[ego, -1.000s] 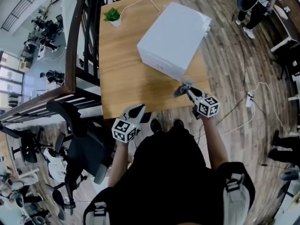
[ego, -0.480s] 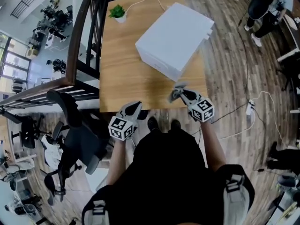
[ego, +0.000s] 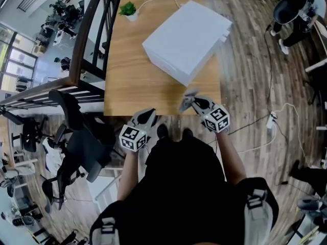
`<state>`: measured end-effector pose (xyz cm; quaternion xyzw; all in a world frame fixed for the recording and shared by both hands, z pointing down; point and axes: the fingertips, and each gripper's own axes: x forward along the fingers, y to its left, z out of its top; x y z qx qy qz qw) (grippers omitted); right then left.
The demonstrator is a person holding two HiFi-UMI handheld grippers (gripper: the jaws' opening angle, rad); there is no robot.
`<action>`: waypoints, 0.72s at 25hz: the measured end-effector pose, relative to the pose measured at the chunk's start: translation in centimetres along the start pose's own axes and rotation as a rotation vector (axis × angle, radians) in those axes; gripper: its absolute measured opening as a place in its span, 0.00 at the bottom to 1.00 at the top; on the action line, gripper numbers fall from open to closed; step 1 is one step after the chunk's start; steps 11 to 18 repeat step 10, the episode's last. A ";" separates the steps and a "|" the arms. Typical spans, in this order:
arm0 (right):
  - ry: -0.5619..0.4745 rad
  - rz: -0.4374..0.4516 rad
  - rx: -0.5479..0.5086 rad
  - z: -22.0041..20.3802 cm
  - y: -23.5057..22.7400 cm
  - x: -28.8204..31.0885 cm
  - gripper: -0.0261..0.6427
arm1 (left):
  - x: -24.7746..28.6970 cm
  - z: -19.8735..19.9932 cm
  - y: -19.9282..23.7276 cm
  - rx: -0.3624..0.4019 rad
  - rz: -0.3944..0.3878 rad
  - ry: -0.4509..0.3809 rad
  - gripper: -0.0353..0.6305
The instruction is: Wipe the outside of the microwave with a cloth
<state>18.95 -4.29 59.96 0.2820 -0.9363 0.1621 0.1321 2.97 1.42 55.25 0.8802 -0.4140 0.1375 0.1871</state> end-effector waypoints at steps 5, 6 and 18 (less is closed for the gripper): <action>0.009 0.024 -0.020 -0.5 0.1 -1.2 0.08 | 0.7 -0.6 -1.8 -0.001 0.007 0.000 0.06; 0.009 0.026 -0.021 -0.5 0.1 -1.4 0.08 | 0.7 -0.7 -2.1 0.000 0.008 0.000 0.06; 0.011 0.040 -0.026 -1.0 0.4 -2.2 0.08 | 0.7 -1.0 -3.3 -0.003 0.011 0.000 0.06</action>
